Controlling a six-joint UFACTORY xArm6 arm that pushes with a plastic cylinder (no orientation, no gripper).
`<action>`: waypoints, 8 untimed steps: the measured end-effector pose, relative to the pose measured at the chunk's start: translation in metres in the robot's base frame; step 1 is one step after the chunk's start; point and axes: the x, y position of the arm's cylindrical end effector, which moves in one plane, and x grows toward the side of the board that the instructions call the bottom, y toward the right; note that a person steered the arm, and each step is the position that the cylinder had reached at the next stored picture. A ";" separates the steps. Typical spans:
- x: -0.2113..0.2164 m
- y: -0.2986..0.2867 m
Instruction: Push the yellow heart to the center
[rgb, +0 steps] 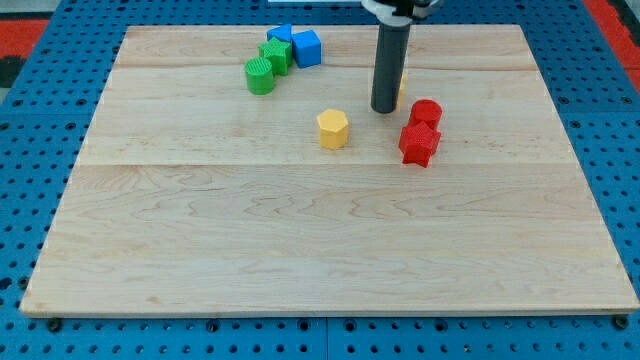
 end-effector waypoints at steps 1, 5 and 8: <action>-0.024 0.061; -0.065 0.018; -0.023 -0.100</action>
